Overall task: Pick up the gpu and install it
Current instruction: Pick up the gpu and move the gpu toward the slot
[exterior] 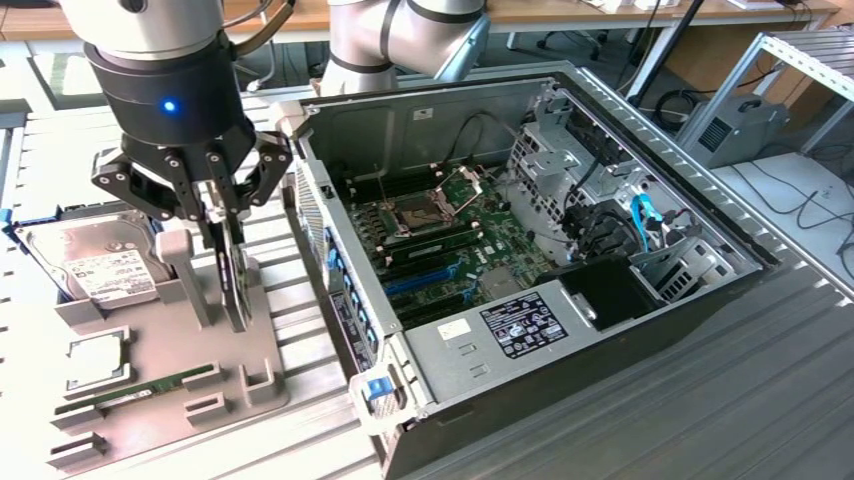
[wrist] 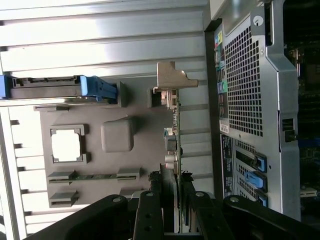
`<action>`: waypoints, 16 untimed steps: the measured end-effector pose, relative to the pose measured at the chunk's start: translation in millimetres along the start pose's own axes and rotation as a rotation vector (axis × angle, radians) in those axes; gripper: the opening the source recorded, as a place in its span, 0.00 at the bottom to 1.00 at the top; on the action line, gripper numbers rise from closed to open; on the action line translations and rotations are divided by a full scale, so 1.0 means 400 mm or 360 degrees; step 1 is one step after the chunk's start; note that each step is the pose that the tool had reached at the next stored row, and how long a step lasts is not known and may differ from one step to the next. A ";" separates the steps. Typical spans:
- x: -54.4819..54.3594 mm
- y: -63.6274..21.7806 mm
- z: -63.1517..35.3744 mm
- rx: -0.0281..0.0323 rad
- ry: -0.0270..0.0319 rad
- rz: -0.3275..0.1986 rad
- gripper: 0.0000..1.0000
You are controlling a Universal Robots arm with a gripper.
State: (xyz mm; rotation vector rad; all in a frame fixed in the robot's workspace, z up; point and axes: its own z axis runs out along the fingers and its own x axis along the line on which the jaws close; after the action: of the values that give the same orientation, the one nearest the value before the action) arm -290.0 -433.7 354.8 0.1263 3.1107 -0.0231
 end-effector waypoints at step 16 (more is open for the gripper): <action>0.000 0.000 -0.011 0.00000 0.00000 0.0000 0.27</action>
State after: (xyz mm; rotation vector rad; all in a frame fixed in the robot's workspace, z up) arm -290.0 -433.7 359.1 0.1263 3.1107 -0.0231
